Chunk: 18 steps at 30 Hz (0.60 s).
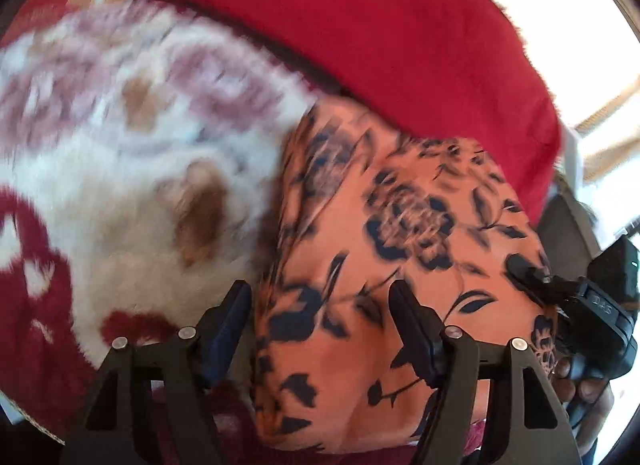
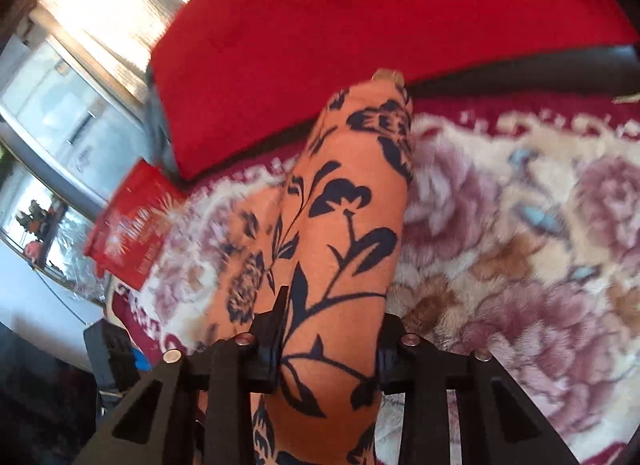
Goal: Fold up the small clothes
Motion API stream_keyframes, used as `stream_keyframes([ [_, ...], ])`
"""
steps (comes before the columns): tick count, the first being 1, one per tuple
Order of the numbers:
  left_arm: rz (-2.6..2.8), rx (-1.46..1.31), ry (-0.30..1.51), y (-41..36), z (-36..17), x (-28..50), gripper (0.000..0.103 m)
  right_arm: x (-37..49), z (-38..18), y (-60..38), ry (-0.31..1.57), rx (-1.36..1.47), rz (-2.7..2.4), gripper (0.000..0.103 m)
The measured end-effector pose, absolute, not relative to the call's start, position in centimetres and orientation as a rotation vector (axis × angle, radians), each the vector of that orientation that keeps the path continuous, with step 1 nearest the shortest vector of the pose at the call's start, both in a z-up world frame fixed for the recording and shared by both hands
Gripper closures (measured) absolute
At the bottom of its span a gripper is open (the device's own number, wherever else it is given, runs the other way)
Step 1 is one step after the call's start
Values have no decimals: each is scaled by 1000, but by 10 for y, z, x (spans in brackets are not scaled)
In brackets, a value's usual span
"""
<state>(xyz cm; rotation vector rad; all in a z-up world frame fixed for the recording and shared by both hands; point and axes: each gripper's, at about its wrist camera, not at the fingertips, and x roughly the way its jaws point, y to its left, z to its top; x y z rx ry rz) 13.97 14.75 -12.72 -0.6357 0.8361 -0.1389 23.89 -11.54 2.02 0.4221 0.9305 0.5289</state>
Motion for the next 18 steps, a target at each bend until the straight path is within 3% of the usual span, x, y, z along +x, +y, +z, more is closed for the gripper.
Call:
stream_keyframes([
  [3,-158,-578,758,135,-110,133,30,238,-13,-152,1001,520,474,65],
  [5,-141,-602,781,137,-114,137,28,243,-43,-171,1066,638,478,51],
  [7,-147,-656,838,142,-124,143,27,242,-54,-185,1040,749,541,44],
  [9,-181,-728,892,149,-132,153,27,241,-50,-191,987,785,590,26],
  [16,-231,-725,982,145,-141,191,21,262,-49,-183,1007,769,649,26],
  [17,-257,-743,1049,140,-154,200,23,268,-53,-180,1030,779,662,26],
  [18,-277,-765,1086,139,-162,204,39,271,-56,-174,1050,771,673,33],
])
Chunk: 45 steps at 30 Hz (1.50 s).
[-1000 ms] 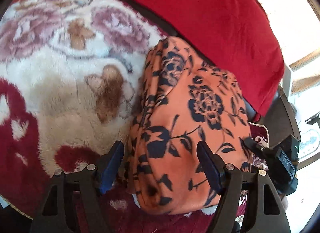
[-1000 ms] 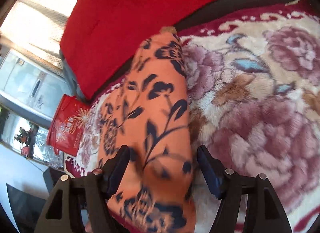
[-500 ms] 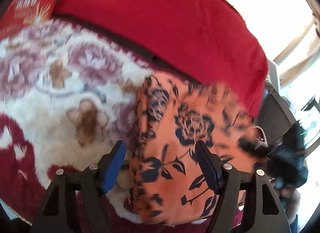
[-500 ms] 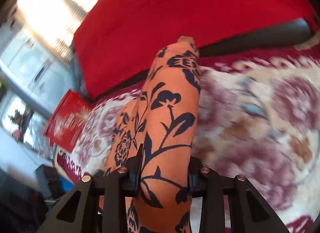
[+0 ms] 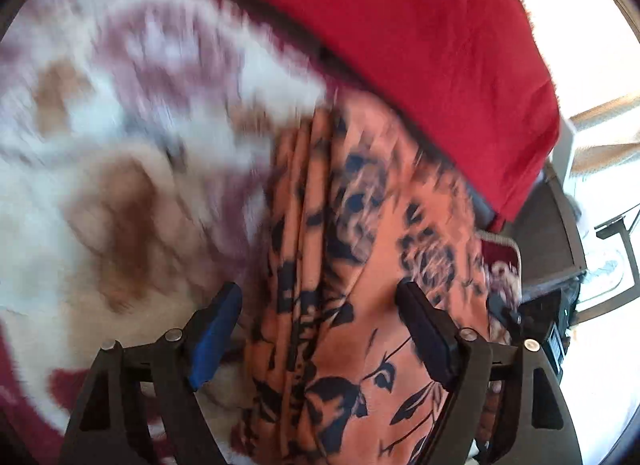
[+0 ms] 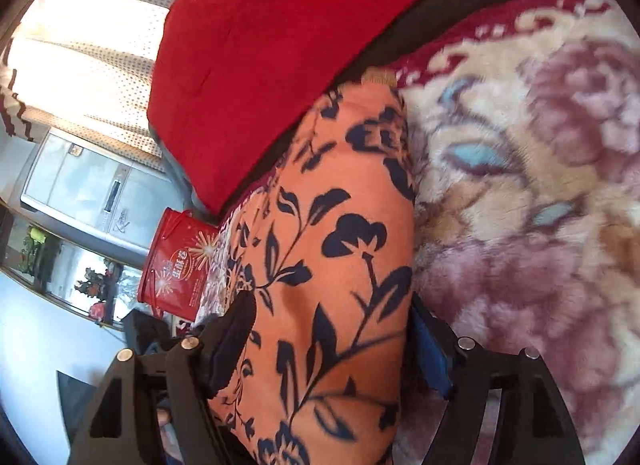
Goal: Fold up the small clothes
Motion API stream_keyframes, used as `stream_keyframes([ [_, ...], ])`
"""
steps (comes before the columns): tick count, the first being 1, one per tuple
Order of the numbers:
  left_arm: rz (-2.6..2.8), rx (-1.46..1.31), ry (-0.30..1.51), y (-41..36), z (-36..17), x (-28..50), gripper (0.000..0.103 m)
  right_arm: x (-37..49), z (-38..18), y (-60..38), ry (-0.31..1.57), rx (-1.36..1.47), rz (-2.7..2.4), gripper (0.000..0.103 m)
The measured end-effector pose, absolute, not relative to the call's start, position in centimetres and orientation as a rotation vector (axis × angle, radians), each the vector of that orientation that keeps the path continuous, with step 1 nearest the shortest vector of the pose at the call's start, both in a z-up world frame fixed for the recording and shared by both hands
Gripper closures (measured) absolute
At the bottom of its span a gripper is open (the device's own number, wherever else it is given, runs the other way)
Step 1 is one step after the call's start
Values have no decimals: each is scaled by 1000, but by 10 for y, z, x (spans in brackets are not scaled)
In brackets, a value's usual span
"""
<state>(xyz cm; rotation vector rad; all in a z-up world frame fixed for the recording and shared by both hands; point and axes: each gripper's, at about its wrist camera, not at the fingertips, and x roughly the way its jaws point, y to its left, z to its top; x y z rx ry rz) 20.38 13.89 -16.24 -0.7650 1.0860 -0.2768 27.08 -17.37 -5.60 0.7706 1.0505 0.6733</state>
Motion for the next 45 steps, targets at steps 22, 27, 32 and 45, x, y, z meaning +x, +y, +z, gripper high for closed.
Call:
stream_keyframes([
  [22,-299,-377,1015,3,-115,268,57,278,-40,-300,893,752,330,34],
  [27,-286,-313,835,15,-74,209,51,236,5,-296,731,667,368,34],
  [32,-262,-230,853,9,-92,209,51,234,20,-249,757,635,542,21],
  [45,-278,-329,901,30,-123,216,50,300,36,-144,964,595,741,19],
])
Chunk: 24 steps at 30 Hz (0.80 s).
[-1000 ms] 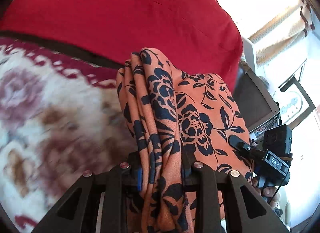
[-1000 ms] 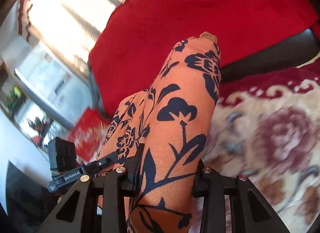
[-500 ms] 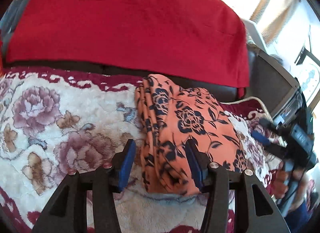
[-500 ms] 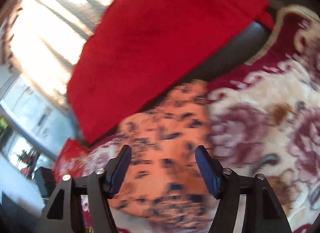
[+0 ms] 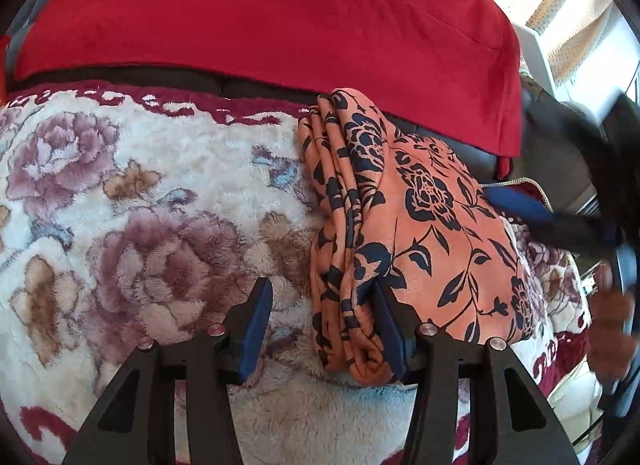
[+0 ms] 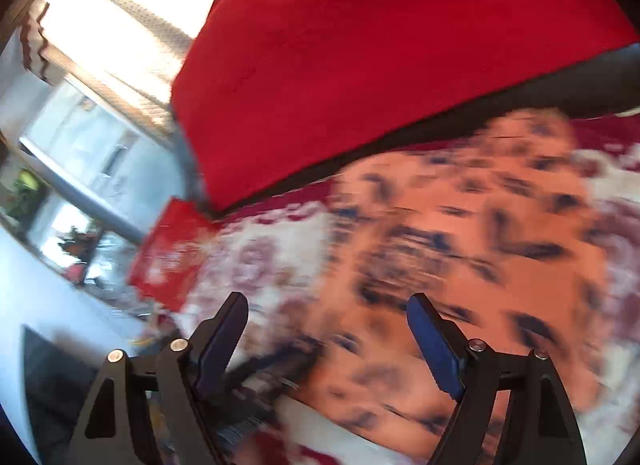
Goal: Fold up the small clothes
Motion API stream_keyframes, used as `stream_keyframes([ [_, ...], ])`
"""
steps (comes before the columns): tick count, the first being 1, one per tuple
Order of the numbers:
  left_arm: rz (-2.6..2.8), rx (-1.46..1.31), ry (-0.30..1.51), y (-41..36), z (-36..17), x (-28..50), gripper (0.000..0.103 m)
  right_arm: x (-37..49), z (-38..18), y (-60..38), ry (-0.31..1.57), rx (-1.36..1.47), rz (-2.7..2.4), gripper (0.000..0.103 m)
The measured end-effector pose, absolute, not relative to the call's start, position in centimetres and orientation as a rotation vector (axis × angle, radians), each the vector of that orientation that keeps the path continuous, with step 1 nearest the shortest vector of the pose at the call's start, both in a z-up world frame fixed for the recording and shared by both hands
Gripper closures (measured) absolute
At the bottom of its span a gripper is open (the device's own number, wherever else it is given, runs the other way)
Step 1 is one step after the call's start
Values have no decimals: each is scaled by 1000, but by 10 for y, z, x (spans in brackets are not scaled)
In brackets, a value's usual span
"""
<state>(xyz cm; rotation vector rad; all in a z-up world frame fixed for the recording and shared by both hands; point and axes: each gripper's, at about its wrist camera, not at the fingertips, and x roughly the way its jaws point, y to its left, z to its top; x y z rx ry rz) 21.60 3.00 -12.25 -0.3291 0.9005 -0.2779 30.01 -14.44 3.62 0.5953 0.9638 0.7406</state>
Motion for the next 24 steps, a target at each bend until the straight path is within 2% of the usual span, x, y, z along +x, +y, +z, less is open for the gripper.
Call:
stream_keyframes([
  [3,-284,-321,896,26,-121,213,50,349,16,-110,1068,737,792,19],
  [7,-280,-336,891,29,-121,213,49,393,-19,-80,1152,748,705,19],
  [11,-283,-367,905,33,-121,217,48,398,-10,-72,1139,752,669,18],
  [17,-266,-336,890,30,-118,213,45,358,8,-102,1097,680,662,18],
  [24,-240,-324,873,32,-115,208,40,259,20,-170,1012,547,561,18],
])
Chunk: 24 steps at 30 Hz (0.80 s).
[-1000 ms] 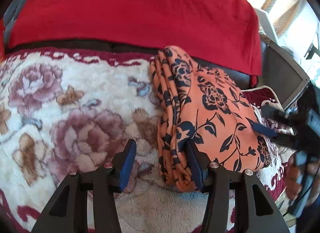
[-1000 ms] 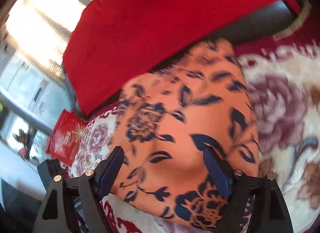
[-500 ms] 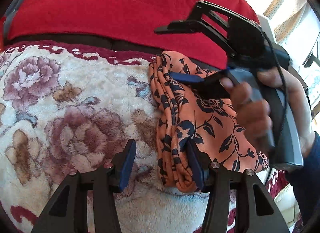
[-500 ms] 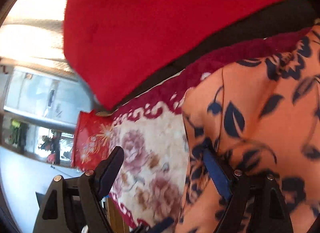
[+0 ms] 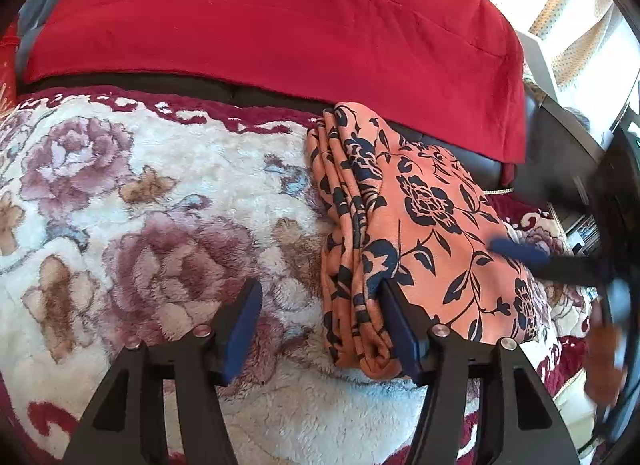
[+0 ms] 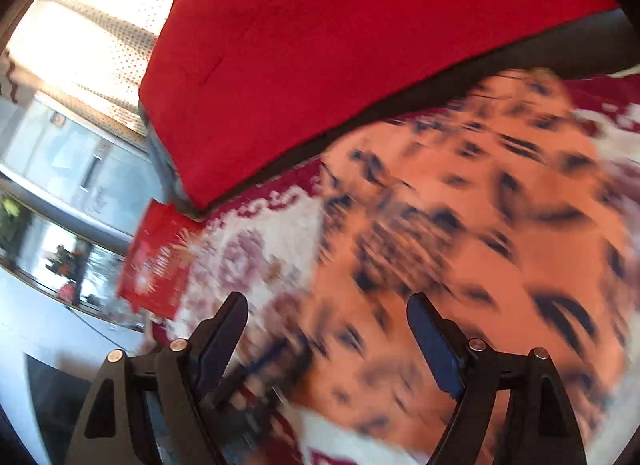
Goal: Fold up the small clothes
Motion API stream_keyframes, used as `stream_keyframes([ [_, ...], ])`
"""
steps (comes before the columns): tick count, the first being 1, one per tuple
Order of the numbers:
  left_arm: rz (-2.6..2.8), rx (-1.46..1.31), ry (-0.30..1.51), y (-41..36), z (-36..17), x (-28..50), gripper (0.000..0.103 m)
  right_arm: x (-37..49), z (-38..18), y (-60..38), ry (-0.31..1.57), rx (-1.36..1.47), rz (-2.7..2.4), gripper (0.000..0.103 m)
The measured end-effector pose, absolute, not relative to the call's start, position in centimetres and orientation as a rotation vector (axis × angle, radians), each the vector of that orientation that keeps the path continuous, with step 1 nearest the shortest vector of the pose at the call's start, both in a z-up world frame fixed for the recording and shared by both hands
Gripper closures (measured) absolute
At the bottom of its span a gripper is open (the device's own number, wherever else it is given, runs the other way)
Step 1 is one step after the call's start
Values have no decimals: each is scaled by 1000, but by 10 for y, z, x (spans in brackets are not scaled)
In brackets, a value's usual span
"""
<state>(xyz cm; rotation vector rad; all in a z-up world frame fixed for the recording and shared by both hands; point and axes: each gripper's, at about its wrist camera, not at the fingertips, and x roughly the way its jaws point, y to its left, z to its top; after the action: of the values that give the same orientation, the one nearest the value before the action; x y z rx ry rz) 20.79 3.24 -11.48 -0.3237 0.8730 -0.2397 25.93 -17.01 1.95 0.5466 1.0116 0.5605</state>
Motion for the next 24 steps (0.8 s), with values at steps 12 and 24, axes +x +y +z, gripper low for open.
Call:
stream_keyframes([
  [12,-218,-306,851,35,-116,199,36,212,-2,-213,965,508,502,15],
  [24,-245,-303,834,41,-67,256,36,247,12,-274,860,638,476,15],
])
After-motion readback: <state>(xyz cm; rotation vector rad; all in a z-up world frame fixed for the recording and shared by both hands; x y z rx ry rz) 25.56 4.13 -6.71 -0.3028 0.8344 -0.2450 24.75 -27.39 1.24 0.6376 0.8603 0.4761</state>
